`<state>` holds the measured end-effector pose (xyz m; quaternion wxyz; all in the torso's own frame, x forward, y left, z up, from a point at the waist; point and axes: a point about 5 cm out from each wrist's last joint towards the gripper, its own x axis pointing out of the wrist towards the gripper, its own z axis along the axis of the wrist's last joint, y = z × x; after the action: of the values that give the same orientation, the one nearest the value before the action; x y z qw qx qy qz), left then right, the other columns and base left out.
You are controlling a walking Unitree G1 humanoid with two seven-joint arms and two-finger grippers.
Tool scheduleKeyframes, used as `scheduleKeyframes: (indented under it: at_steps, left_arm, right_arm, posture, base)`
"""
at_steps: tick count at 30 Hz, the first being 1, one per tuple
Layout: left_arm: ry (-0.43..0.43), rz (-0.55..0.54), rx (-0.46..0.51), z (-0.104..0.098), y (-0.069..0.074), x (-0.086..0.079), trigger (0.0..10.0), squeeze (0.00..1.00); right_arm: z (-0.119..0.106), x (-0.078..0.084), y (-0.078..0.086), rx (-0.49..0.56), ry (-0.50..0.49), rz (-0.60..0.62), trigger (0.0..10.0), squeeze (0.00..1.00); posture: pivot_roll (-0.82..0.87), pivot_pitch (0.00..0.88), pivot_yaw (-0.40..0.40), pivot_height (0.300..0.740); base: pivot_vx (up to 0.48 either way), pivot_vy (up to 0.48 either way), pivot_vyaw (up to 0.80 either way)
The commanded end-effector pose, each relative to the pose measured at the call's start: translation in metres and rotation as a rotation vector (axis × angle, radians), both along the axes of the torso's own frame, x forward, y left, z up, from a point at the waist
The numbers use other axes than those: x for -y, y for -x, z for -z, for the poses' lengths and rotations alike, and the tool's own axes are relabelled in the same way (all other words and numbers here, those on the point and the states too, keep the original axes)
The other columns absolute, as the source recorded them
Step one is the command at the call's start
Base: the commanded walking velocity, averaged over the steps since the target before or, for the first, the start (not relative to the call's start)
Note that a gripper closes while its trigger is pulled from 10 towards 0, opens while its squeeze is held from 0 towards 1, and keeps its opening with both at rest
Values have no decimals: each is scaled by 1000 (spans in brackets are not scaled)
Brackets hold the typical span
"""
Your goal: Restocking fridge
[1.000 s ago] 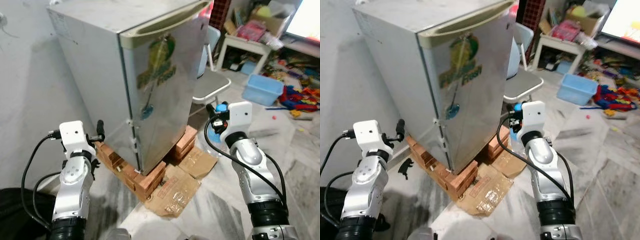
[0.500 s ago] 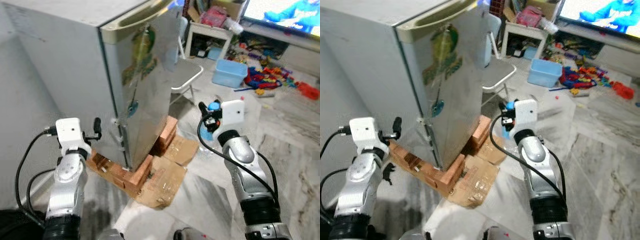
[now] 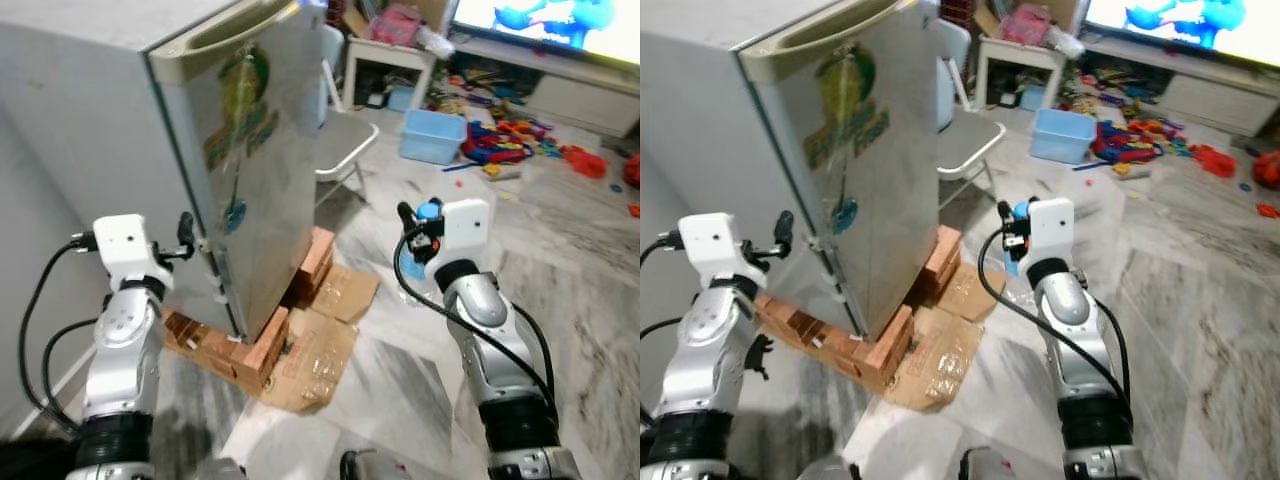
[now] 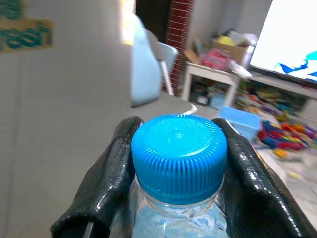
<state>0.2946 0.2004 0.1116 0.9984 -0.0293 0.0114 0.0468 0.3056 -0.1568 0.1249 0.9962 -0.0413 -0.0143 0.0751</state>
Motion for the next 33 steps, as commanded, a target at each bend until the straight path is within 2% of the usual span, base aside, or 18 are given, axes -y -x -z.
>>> scheduleKeyframes:
  at_steps: [1,5,11,15,19,22,27,30,33]
  left_arm:
    - [-9,-4,-4,-1,1,-4,10000,0]
    - [-11,3,-15,2,3,-2,10000,0]
    - [-9,28,-15,3,2,5,10000,0]
    - [-9,115,-2,-4,-3,16,10000,0]
    - [-18,128,8,-6,-5,16,10000,0]
    - [-1,209,32,-13,-6,21,10000,0]
    - [-21,240,33,-14,-6,24,10000,0]
    - [-39,258,38,-13,-5,26,10000,0]
    - [-21,240,39,-11,-3,25,10000,0]
  right_arm:
    - [-12,-4,-1,52,-7,-5,10000,0]
    - [-11,-3,-1,48,-3,-5,10000,0]
    - [-12,-3,-4,46,2,-11,10000,0]
    - [-7,-2,-4,20,20,-15,10000,0]
    - [-5,-5,-2,8,24,-16,10000,0]
    - [1,-3,6,-19,40,-3,10000,0]
    - [3,0,9,-24,44,-3,10000,0]
    - [4,6,10,-33,46,25,10000,0]
    - [0,5,12,-23,52,15,10000,0]
  posture:
    - [59,0,-10,740]
    - [61,0,-15,740]
    - [68,0,-31,740]
    - [72,0,-38,740]
    - [65,0,-30,740]
    - [58,0,-13,740]
    - [57,14,-4,740]
    - [47,19,-12,740]
    - [36,16,-17,740]
  base:
    - [0,480,0]
    - [0,410,0]
    - [0,0,0]
    - [0,0,0]
    - [0,0,0]
    - [0,0,0]
    - [0,0,0]
    - [306,0,0]
    - [405,0,0]
